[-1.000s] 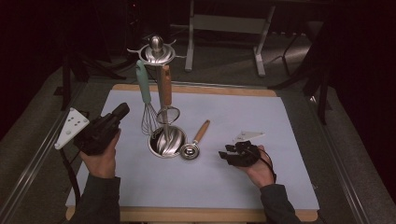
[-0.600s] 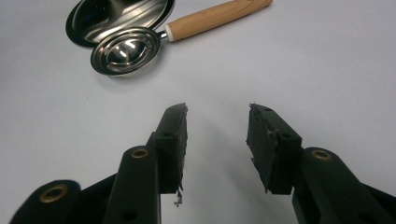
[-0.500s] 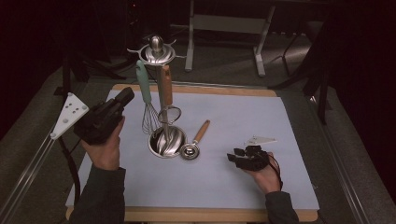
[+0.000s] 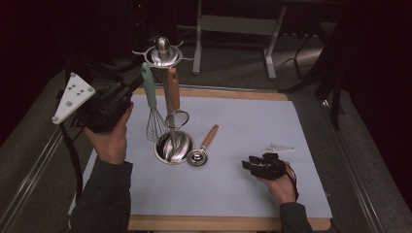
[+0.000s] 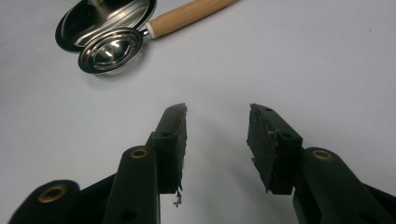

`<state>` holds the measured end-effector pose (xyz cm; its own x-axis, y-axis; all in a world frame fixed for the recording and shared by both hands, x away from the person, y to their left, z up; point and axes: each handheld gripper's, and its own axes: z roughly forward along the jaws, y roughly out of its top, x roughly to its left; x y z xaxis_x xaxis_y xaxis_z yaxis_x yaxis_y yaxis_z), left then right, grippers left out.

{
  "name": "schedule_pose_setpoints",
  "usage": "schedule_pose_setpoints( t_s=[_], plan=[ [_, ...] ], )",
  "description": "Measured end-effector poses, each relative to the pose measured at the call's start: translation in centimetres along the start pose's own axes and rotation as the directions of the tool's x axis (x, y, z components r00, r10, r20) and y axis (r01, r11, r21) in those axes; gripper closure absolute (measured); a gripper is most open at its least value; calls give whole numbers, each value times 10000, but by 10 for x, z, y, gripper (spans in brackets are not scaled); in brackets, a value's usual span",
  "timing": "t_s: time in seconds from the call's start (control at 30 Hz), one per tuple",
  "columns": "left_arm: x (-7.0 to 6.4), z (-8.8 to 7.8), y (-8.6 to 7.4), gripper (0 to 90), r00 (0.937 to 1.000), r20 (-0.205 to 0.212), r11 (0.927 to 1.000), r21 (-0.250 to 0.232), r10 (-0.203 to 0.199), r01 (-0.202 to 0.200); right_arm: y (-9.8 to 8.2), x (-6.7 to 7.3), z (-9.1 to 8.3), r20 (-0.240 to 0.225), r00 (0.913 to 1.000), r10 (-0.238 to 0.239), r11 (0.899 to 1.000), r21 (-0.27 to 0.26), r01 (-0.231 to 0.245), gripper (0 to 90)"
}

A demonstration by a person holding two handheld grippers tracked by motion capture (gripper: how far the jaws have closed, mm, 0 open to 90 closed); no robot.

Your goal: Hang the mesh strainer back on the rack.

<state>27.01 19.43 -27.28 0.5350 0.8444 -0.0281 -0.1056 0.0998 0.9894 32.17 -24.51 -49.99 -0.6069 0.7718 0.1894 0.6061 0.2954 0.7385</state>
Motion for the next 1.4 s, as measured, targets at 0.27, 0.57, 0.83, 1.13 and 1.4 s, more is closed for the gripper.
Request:
schedule_pose_setpoints(
  t_s=[0.27,0.57,0.83,1.13,1.4],
  plan=[
    [2,8,0,881,10000,-32,9999,91,-56,57,-2,-2,3,-17,10000,45,10000,61,-45,565],
    [1,9,0,891,9998,-159,9998,143,118,-116,-4,-1,5,-63,9999,84,9999,138,-84,564],
    [1,9,2,893,9980,-487,9991,190,391,-382,-5,-2,7,-82,9999,103,9997,208,-101,562],
    [7,10,2,893,9968,-701,9990,242,391,-375,-6,-2,8,-132,9998,139,9996,245,-136,560],
    [13,12,3,895,9950,-911,9987,332,407,-378,-7,-2,9,-143,9998,166,9995,267,-162,560]
  ],
)
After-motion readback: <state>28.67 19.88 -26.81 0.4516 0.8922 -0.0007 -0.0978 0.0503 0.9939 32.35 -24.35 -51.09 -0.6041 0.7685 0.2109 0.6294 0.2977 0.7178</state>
